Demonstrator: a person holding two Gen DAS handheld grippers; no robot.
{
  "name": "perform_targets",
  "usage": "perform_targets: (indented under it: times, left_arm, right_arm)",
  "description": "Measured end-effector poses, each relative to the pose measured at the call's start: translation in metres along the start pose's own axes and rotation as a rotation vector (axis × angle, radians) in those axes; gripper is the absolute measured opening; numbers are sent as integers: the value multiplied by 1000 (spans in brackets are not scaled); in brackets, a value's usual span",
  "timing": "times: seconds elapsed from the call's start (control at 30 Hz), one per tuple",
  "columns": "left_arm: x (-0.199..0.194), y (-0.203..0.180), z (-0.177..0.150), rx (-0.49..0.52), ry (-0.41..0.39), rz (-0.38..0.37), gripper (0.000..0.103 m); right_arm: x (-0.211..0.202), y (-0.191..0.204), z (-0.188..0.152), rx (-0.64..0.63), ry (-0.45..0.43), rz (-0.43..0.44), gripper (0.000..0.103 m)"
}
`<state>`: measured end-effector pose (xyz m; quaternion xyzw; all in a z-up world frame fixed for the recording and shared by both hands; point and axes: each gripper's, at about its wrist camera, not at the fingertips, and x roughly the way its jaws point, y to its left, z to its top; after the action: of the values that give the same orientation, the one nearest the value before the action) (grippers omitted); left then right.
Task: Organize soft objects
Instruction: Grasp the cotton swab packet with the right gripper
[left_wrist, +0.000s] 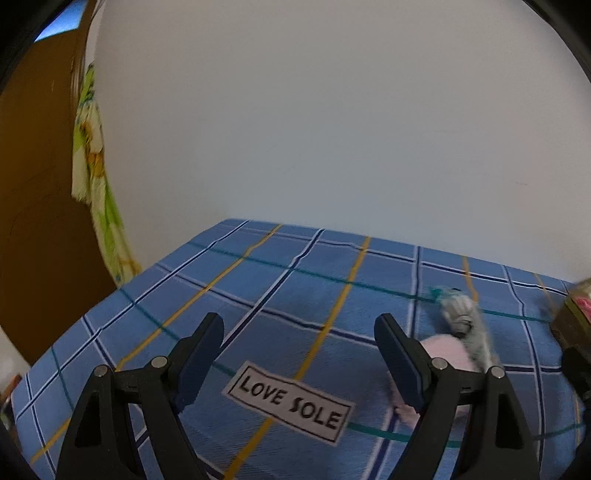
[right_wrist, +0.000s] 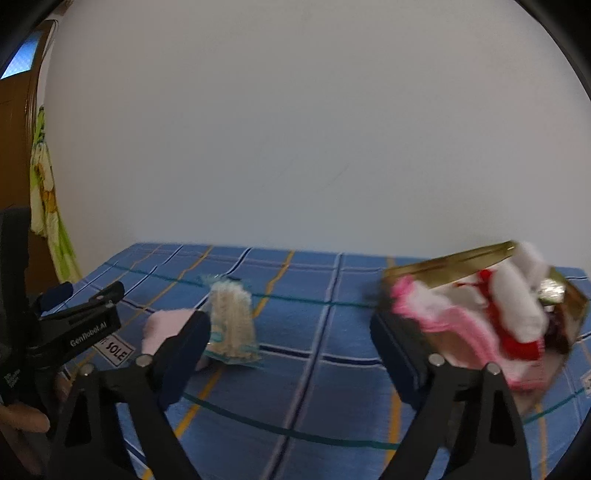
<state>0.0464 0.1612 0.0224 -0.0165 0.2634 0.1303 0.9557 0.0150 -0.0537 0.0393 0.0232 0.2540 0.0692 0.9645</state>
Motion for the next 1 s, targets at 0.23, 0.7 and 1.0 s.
perform_targets:
  times: [0.23, 0.7, 1.0]
  left_arm:
    - [8, -1, -1, 13, 27, 8, 86]
    - [10, -9, -1, 61, 59, 4, 86]
    - [10, -10, -1, 50, 81, -42, 86]
  right_arm:
    - [60, 20, 14, 3, 145, 94, 84]
    - [119, 20, 10, 85, 357, 131, 61]
    - [110, -6, 8, 192, 369, 206, 42]
